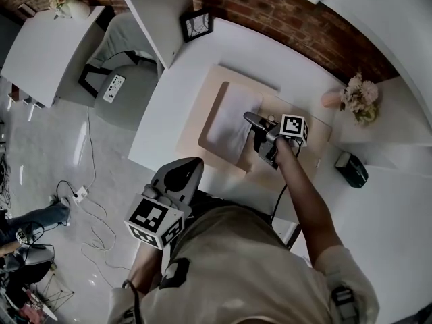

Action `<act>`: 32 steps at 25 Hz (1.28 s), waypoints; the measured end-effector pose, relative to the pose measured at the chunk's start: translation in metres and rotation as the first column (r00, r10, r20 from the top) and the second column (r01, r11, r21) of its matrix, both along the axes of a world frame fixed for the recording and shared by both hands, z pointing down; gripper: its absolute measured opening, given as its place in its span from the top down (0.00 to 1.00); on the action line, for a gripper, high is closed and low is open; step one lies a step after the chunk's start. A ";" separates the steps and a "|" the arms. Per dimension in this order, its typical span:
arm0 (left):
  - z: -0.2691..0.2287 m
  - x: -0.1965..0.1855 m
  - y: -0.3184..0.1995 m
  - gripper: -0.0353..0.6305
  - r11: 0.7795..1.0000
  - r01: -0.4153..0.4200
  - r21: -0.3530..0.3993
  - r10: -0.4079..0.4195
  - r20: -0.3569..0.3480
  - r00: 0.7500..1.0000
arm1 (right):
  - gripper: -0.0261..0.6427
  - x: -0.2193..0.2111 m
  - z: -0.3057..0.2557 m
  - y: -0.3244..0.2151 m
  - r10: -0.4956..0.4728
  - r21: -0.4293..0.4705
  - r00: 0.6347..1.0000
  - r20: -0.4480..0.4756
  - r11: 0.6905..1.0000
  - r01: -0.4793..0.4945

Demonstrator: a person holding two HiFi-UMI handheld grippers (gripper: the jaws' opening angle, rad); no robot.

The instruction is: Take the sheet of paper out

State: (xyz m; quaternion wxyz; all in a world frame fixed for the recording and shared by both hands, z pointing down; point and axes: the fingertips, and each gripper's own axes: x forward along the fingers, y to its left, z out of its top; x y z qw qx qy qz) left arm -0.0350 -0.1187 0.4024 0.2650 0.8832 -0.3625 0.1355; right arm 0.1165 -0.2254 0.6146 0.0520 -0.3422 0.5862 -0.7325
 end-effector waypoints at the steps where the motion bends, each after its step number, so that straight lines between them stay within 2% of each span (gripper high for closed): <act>1: 0.000 -0.001 0.000 0.92 1.000 0.001 0.000 -0.001 -0.001 1.000 | 0.49 -0.002 -0.003 -0.002 0.004 0.011 1.000 0.009 1.000 -0.004; 6: 0.001 -0.005 0.000 0.92 1.000 0.004 0.002 -0.004 -0.004 1.000 | 0.49 -0.012 -0.014 -0.008 -0.007 0.068 0.999 0.048 0.998 0.004; 10: 0.001 -0.008 0.000 0.92 1.000 0.012 0.002 -0.012 -0.008 1.000 | 0.49 -0.009 -0.019 -0.007 -0.026 0.102 0.999 0.028 0.995 0.023; 15: 0.003 -0.010 -0.003 0.92 1.000 0.012 -0.005 -0.012 -0.007 1.000 | 0.49 -0.004 -0.029 -0.008 -0.067 0.195 0.995 0.073 0.979 0.052; 18: 0.002 -0.008 -0.004 0.92 1.000 0.000 -0.001 0.000 -0.009 1.000 | 0.49 -0.002 -0.028 -0.012 -0.075 0.232 0.995 0.065 0.971 0.058; 19: 0.002 -0.007 -0.005 0.92 1.000 -0.001 -0.001 0.001 -0.009 1.000 | 0.49 -0.003 -0.030 -0.013 -0.079 0.254 0.994 0.076 0.966 0.057; 21: 0.003 -0.007 -0.007 0.92 1.000 0.001 -0.004 -0.001 -0.008 1.000 | 0.53 -0.006 -0.043 -0.016 -0.084 0.306 0.984 0.156 0.951 0.033; 22: 0.003 -0.006 -0.007 0.92 1.000 0.002 -0.006 -0.002 -0.007 1.000 | 0.57 -0.007 -0.049 -0.017 -0.087 0.322 0.975 0.206 0.947 0.016; 24: 0.005 -0.006 -0.007 0.92 1.000 0.000 -0.011 0.000 -0.003 1.000 | 0.57 -0.012 -0.054 -0.016 -0.111 0.332 0.961 0.253 0.943 0.021; 27: 0.007 -0.007 -0.009 0.92 1.000 0.002 -0.021 -0.002 0.000 1.000 | 0.57 -0.020 -0.051 -0.011 -0.166 0.346 0.962 0.216 0.935 0.084; 32: 0.009 -0.005 -0.009 0.92 1.000 -0.003 -0.023 0.003 -0.003 1.000 | 0.57 -0.016 -0.032 -0.019 -0.122 0.332 0.990 0.073 0.939 0.092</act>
